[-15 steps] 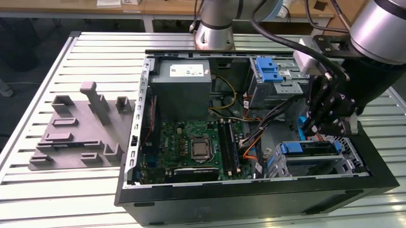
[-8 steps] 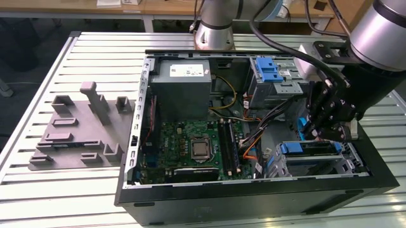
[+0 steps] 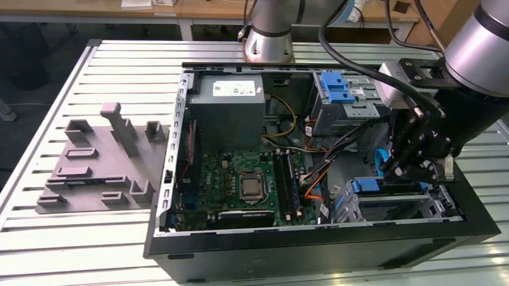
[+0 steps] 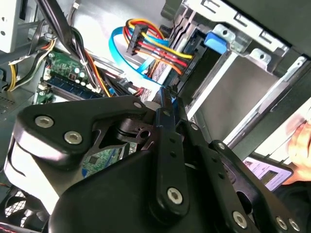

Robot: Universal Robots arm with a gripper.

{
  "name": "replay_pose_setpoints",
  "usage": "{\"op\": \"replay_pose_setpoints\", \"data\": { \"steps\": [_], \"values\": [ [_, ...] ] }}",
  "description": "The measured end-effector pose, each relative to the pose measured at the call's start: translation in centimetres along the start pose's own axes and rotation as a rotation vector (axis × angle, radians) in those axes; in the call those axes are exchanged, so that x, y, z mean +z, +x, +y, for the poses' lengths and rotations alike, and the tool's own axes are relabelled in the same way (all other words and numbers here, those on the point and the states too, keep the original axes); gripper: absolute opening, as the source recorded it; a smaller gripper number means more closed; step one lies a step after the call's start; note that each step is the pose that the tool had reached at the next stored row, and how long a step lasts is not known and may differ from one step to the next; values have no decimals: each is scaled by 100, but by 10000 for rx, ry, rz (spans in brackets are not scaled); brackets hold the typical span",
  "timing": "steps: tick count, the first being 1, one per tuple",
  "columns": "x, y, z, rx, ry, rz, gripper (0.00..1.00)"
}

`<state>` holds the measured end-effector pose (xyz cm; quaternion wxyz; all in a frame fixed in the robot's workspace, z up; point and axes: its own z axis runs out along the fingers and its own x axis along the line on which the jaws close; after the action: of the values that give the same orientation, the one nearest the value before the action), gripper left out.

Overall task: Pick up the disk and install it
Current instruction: 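Insert the second disk wire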

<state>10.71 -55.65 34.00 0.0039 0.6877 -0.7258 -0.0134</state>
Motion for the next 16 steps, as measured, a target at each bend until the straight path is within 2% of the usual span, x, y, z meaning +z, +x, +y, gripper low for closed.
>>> {"op": "replay_pose_setpoints", "data": {
  "steps": [9,16],
  "values": [
    [52,17,-19,0,0,0,16],
    [61,18,-33,1,-1,1,16]
  ]
}}
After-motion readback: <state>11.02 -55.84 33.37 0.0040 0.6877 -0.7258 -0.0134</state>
